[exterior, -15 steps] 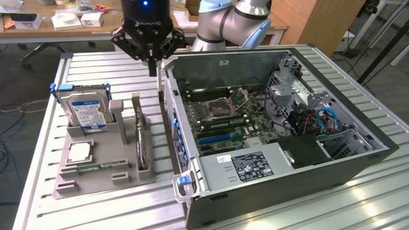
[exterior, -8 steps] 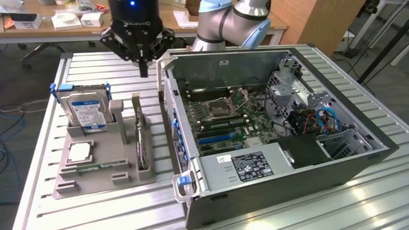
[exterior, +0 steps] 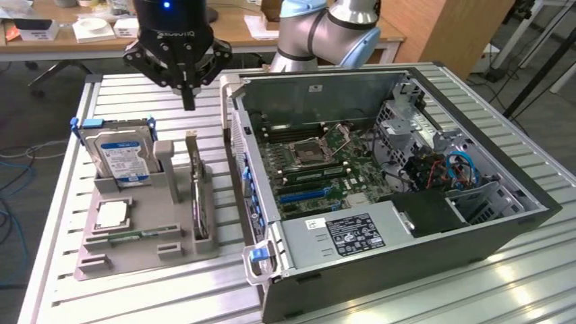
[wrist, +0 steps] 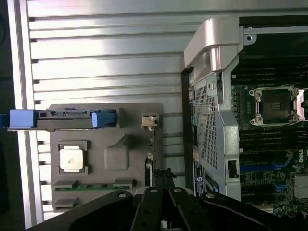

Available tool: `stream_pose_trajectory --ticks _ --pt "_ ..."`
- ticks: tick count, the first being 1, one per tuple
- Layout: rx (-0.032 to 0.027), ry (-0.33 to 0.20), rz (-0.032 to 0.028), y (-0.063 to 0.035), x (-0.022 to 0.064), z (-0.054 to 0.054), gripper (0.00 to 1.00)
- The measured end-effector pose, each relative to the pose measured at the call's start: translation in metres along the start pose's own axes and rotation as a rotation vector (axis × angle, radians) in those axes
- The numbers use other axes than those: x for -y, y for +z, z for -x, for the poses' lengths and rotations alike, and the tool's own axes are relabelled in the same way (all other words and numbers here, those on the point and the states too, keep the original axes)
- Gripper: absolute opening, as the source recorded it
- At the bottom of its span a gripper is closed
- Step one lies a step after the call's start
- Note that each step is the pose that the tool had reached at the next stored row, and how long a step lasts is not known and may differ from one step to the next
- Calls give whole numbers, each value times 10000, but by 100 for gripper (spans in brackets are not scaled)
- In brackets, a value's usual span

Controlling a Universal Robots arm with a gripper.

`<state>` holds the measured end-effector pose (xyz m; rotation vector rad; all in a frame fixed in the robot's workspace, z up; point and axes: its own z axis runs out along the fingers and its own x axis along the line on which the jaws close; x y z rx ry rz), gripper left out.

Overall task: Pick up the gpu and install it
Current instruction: 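Reach for the gpu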

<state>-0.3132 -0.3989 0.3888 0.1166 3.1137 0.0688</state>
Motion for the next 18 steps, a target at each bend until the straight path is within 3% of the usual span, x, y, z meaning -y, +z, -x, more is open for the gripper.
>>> stream_pose_trajectory --ticks 5,13,18 --pt "1 0 1 0 6 -77 10" --pt "0 1 0 0 10 -82 10" --pt "0 1 1 -4 90 -79 10"
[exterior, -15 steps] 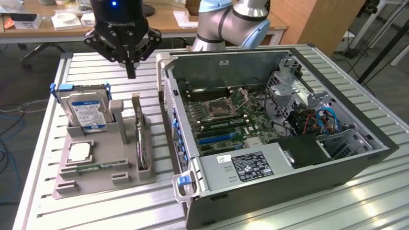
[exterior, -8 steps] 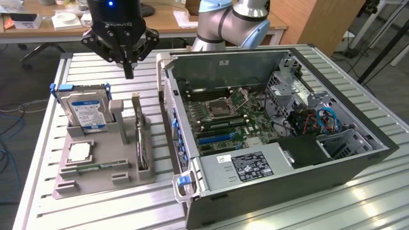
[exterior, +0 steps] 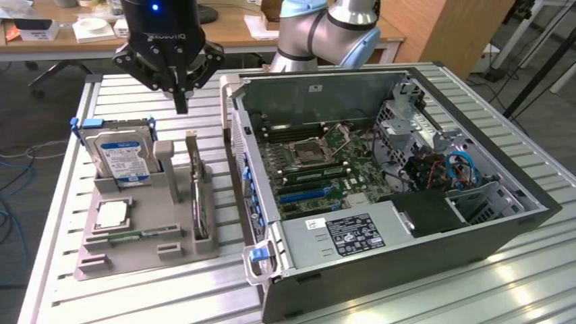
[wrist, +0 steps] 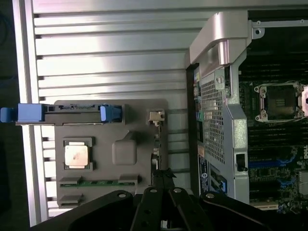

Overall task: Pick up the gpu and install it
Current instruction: 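Reach for the gpu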

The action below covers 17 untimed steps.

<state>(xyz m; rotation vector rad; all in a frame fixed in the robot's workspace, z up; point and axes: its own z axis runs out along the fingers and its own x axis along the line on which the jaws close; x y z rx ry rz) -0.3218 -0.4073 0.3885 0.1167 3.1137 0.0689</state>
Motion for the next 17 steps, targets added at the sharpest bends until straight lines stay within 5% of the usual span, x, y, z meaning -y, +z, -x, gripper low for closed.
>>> stream_pose_trajectory --ticks 11,17 --pt "0 -1 0 -12 270 13 10" --pt "0 -2 0 -13 288 15 10"
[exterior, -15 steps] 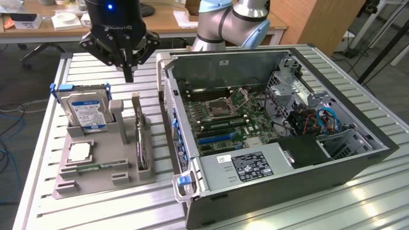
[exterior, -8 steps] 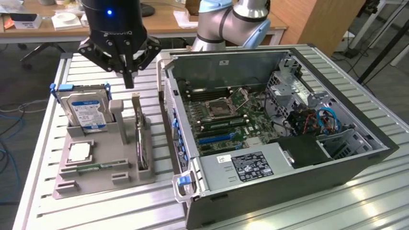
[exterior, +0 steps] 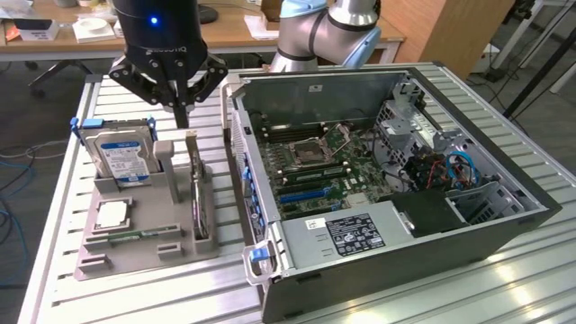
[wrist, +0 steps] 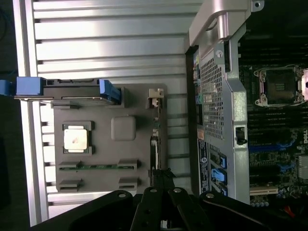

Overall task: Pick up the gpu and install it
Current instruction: 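Reach for the gpu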

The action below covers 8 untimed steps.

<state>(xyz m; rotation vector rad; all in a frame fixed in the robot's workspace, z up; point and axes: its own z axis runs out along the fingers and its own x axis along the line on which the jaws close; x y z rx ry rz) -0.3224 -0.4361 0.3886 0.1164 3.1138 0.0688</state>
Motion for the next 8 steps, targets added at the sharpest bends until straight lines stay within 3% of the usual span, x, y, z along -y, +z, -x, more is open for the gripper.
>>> stream_pose_trajectory --ticks 8 --pt "1 1 0 -3 68 5 10"
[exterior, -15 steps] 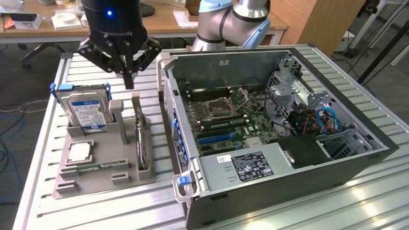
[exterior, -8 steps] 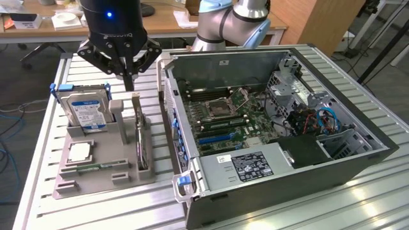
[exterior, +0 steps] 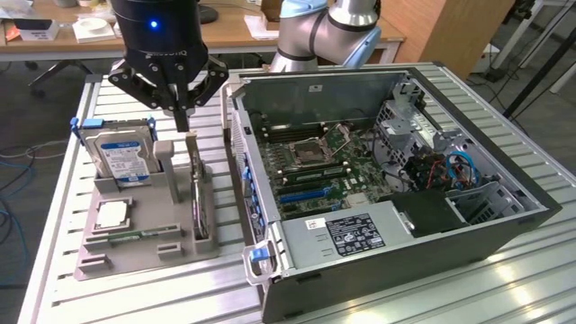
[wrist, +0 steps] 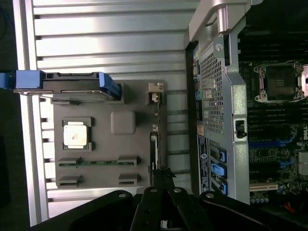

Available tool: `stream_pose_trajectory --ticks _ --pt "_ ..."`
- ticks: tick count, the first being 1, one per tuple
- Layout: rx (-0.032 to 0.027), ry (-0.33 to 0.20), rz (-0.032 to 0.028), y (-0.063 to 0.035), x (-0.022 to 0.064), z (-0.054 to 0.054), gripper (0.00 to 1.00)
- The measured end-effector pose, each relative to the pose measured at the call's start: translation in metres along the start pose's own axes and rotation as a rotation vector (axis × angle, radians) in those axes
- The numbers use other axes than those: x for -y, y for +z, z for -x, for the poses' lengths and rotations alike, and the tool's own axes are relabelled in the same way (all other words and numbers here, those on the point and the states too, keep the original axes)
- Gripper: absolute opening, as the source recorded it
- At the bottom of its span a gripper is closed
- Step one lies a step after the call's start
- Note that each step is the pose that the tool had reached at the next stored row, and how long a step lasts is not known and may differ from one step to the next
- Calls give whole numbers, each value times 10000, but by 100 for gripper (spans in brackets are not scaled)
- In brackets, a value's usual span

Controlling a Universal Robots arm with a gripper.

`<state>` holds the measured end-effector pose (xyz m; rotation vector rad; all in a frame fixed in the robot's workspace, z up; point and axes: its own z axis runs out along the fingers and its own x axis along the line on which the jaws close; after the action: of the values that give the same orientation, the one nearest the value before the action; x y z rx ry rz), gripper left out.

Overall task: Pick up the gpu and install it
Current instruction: 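Reach for the gpu, then pick up the gpu and move the gpu toward the slot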

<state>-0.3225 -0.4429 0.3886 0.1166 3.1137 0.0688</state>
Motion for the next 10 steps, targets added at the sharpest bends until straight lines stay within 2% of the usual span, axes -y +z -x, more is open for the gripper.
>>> stream_pose_trajectory --ticks 10 --pt "0 0 0 0 0 0 10"
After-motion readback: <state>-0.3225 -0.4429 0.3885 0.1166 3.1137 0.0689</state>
